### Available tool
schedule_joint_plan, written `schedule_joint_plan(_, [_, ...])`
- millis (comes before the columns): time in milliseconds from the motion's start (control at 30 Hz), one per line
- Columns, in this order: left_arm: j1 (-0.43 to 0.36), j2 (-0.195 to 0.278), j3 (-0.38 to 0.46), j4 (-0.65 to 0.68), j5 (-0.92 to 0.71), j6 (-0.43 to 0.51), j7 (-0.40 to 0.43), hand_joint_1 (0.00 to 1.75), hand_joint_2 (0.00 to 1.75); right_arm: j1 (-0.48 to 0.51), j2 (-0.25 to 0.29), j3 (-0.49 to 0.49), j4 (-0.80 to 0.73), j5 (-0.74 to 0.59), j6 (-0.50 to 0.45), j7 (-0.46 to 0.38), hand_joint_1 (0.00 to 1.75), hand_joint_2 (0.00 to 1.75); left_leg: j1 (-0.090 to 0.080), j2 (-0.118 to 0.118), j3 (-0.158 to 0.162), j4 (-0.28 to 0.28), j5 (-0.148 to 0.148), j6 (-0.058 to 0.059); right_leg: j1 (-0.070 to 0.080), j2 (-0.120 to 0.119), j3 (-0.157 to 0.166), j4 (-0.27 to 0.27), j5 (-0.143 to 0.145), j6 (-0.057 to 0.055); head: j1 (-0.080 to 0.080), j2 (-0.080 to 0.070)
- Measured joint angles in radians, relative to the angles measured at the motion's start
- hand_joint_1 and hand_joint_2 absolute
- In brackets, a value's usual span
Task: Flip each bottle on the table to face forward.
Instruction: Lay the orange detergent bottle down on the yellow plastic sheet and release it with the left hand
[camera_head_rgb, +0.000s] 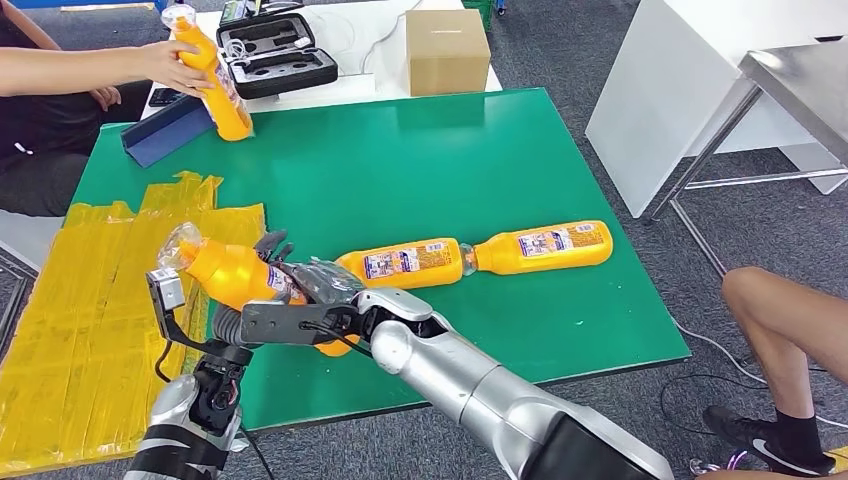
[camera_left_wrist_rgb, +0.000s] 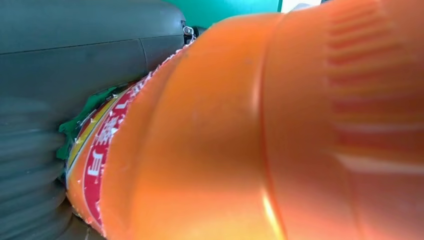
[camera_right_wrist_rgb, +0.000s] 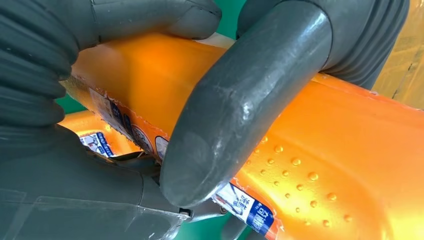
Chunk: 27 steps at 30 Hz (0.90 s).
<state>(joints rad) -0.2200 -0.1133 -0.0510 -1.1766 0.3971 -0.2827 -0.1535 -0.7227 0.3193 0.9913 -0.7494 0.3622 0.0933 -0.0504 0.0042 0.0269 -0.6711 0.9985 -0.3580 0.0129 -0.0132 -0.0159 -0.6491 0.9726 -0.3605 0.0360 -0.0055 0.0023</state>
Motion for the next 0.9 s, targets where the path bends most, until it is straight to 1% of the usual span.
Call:
schedule_joint_plan(300, [0.0,0.0,0.008,0.005,-0.001,0.012,-0.002,1.75,1.75,-0.005,0.006,0.01,0.023,-0.009,-0.024,-0.006,1.75,1.75,0.0,0.001,0.0,0.0,0.0,0.0,0.0,0.0,0.0,0.0,0.0,0.0,0.0,0.0])
schedule_joint_plan(367, [-0.001,0.0,0.008,0.005,-0.006,0.019,-0.007,1.75,1.75,-0.005,0.007,0.008,0.027,-0.003,-0.037,-0.01,0.9,1.75,0.0,0.001,0.0,0.0,0.0,0.0,0.0,0.0,0.0,0.0,0.0,0.0,0.0,0.0])
schedule_joint_plan(433, [-0.006,0.0,0.008,0.004,-0.015,0.028,-0.013,1.75,1.75,-0.004,0.008,0.003,0.03,0.012,-0.057,-0.013,0.03,0.87,0.0,0.001,0.0,0.0,0.0,0.0,0.0,0.0,0.0,0.0,0.0,0.0,0.0,0.0])
schedule_joint_plan(500, [-0.013,0.0,0.009,0.002,-0.029,0.041,-0.019,1.75,1.75,-0.003,0.008,-0.004,0.031,0.029,-0.08,-0.013,0.0,0.0,0.0,0.001,0.0,0.0,0.0,0.0,0.0,0.0,0.0,0.0,0.0,0.0,0.0,0.0])
schedule_joint_plan(600, [-0.025,0.0,0.01,-0.012,-0.08,0.081,-0.041,1.75,1.75,-0.002,-0.002,-0.032,0.014,0.048,-0.104,-0.005,0.0,0.0,0.0,0.001,0.0,0.0,0.0,0.0,0.0,0.0,0.0,0.0,0.0,0.0,0.0,0.0])
schedule_joint_plan(700, [-0.044,0.0,0.012,-0.03,-0.17,0.138,-0.069,1.75,1.75,-0.004,-0.023,-0.078,-0.026,0.063,-0.104,0.009,0.0,0.0,0.0,0.0,-0.001,0.0,0.001,0.0,0.0,0.0,0.0,0.0,0.001,0.0,0.0,0.0])
schedule_joint_plan(733, [-0.052,0.0,0.012,-0.036,-0.224,0.176,-0.086,1.75,1.75,-0.005,-0.032,-0.094,-0.039,0.067,-0.104,0.013,0.0,0.0,0.0,0.0,-0.001,0.0,0.001,0.001,0.0,0.0,0.0,0.0,0.001,0.0,0.0,0.0])
schedule_joint_plan(800, [-0.075,0.002,0.019,-0.048,-0.365,0.287,-0.123,1.75,1.75,-0.008,-0.056,-0.132,-0.07,0.072,-0.102,0.025,0.0,0.0,0.0,-0.001,-0.001,0.0,0.001,0.001,0.0,0.0,0.0,0.0,0.001,0.001,0.0,0.0])
schedule_joint_plan(867, [-0.103,0.009,0.041,-0.054,-0.501,0.392,-0.148,1.75,1.75,-0.019,-0.084,-0.175,-0.097,0.078,-0.091,0.037,0.0,0.0,0.0,-0.002,-0.002,0.0,0.002,0.001,0.0,0.0,0.0,0.0,0.001,0.001,0.0,0.0])
schedule_joint_plan(900, [-0.115,0.016,0.056,-0.055,-0.56,0.428,-0.155,1.75,1.75,-0.027,-0.097,-0.196,-0.107,0.081,-0.083,0.04,0.0,0.0,0.0,-0.002,-0.002,0.0,0.002,0.0,0.0,0.0,0.0,0.0,0.002,0.001,0.0,0.0])
